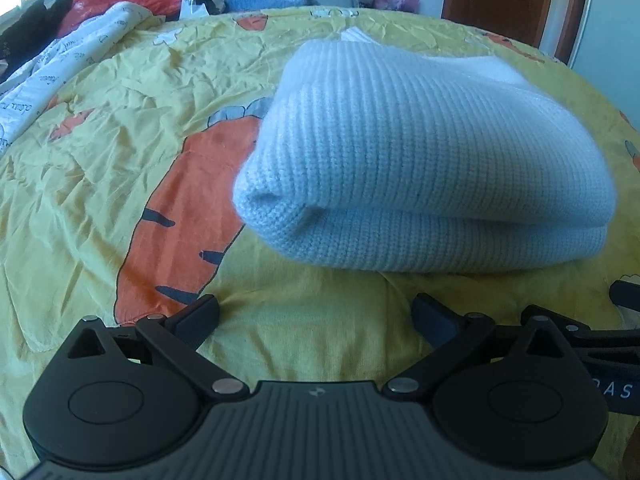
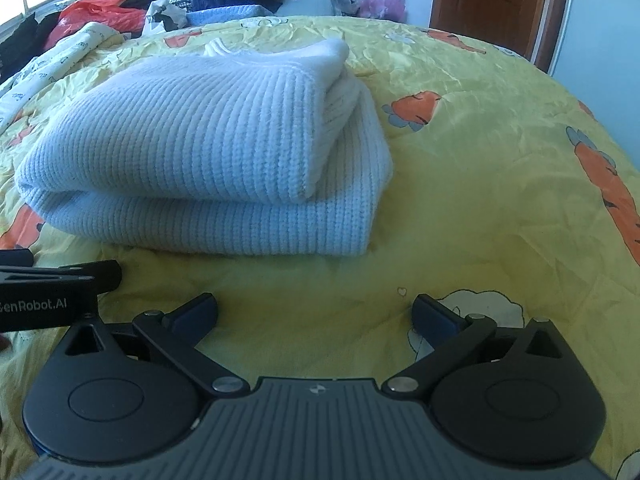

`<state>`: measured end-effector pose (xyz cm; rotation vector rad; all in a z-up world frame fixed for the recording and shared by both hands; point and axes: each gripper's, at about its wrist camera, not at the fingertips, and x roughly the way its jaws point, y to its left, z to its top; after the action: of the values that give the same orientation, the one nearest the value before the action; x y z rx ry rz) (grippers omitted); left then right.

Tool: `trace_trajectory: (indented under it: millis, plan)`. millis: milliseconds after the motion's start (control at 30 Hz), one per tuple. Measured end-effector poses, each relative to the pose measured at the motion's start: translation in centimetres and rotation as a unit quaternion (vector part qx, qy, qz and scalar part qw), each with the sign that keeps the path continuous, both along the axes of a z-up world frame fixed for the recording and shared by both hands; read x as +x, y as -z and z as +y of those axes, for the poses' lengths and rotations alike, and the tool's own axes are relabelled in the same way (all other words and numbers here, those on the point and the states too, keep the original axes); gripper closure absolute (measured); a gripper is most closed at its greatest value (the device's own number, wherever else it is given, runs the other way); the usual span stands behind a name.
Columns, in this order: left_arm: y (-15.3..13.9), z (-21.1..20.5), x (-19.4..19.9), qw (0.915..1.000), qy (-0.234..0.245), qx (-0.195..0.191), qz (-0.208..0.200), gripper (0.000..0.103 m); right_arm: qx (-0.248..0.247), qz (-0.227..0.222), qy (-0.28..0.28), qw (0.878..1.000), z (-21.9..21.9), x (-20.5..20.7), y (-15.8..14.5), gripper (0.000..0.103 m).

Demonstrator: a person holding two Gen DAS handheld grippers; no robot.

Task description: Fold small clothes

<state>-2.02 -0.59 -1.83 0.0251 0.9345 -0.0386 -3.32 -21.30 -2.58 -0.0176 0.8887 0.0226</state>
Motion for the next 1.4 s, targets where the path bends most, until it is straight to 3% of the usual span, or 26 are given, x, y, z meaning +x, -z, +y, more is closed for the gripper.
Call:
trace_trajectory:
  millis: [300,667,867,1000,1400]
  plan:
    - [0.3,-0.1,-0.6,0.9997,-0.007,0.001,-0.023,0.0,-0.001,0.003,0.0,1.0,0.1,0.0,0.0,0.0]
    - [0.0,-0.1,-0.5,0.9999,-0.004,0.001,-0.013,0.0,-0.002,0.012,-0.002,1.0,0.1,-0.1,-0.2,0.0]
    - [-0.9,-0.3,-1.2,0.9998,-0.006,0.007,-0.016,0.0,0.011,0.025,0.004,1.0,-0.3,0.2,-0.7,0.0]
    - [-2.1,0.0,-1.4,0.9996,-0.007,-0.01,-0.026,0.0,0.024,0.03,0.012,0.999,-0.7,0.7,-1.1,0.0]
    - [-4.1,0.4,-1.4,0.9983,-0.021,-0.012,-0.053,0.0,-0.015,0.023,0.042,0.999,-0.4,1.4,-1.5,0.0]
